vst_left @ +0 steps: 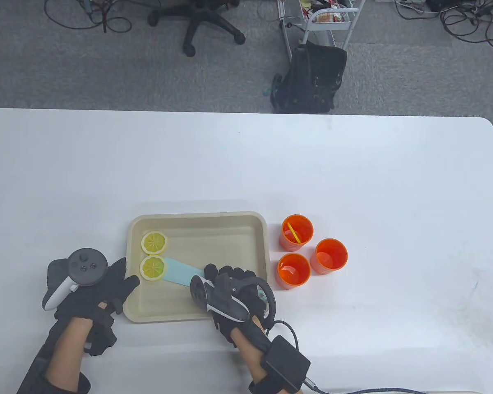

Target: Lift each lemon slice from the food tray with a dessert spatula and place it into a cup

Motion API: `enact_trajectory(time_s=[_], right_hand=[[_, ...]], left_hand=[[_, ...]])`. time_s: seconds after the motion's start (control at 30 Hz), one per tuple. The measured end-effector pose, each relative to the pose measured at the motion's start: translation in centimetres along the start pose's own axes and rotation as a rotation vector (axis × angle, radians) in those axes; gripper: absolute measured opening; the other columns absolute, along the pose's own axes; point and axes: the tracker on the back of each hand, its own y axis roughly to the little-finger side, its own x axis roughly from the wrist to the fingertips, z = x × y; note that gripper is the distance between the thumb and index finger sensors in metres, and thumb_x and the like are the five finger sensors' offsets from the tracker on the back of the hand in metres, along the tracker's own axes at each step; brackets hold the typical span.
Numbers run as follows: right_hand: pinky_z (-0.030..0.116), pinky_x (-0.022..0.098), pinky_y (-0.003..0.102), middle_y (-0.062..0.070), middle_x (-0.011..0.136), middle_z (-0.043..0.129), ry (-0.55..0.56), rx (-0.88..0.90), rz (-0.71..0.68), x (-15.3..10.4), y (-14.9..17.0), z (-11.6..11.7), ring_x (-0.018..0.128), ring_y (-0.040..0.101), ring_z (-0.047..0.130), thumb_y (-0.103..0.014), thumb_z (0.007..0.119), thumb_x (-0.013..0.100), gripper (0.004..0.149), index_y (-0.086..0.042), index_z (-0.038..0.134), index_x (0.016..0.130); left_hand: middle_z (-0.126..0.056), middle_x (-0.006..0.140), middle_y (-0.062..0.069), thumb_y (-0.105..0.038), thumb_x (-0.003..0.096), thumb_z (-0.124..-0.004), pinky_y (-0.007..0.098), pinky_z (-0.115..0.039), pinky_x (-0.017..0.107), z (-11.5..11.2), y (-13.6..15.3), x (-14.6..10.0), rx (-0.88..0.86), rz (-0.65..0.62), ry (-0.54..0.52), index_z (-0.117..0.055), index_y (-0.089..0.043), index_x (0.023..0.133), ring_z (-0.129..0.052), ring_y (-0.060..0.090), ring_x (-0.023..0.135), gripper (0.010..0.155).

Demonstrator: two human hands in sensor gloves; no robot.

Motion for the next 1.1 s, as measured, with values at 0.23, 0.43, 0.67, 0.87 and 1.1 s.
enact_trajectory(time_s=[0.23,0.43,0.67,0.87,1.1], right_hand=[[0.071,0.067,0.055,0.009,0.088,0.084,0.051,-0.02,-0.041,0.1,-1.4,-0.2,0.065,0.023,0.095,-0.039,0.071,0.051,0.058,-0.021,0.063,0.106],[0.072,0.066,0.055,0.009,0.087,0.085,0.099,0.018,-0.036,-0.3,-0.9,-0.8,0.064,0.023,0.095,-0.039,0.071,0.051,0.058,-0.022,0.064,0.106],[0.072,0.066,0.055,0.008,0.086,0.086,0.17,0.067,-0.017,-1.8,0.6,-2.4,0.063,0.023,0.096,-0.039,0.071,0.051,0.058,-0.022,0.064,0.105],[0.072,0.065,0.055,0.008,0.086,0.086,0.207,0.104,-0.004,-3.4,2.4,-3.6,0.063,0.023,0.096,-0.039,0.072,0.051,0.057,-0.021,0.065,0.105],[0.071,0.066,0.055,0.008,0.086,0.087,0.218,0.151,0.025,-4.8,4.5,-4.6,0.063,0.023,0.096,-0.039,0.073,0.051,0.057,-0.022,0.066,0.105]], left_hand=[[-0.092,0.075,0.003,-0.045,0.0577,-0.077,0.032,-0.094,0.038,-0.1,0.0,0.0,0.003,0.001,0.001,-0.051,-0.001,0.11,-0.108,0.006,0.042,0.073],[-0.092,0.075,0.003,-0.045,0.0579,-0.076,0.033,-0.094,0.038,-0.2,0.0,0.1,-0.013,-0.002,0.008,-0.051,-0.001,0.11,-0.108,0.006,0.042,0.073],[-0.092,0.075,0.003,-0.045,0.0577,-0.077,0.033,-0.094,0.038,-0.1,0.1,0.1,-0.016,-0.003,0.012,-0.051,-0.001,0.11,-0.108,0.006,0.042,0.073],[-0.092,0.075,0.003,-0.046,0.0578,-0.076,0.033,-0.094,0.038,-0.1,0.1,0.1,-0.019,-0.003,0.013,-0.051,-0.001,0.11,-0.108,0.006,0.043,0.073],[-0.092,0.075,0.003,-0.046,0.0577,-0.077,0.032,-0.094,0.038,-0.1,0.1,0.1,-0.021,-0.002,0.013,-0.051,-0.002,0.11,-0.108,0.006,0.043,0.073]])
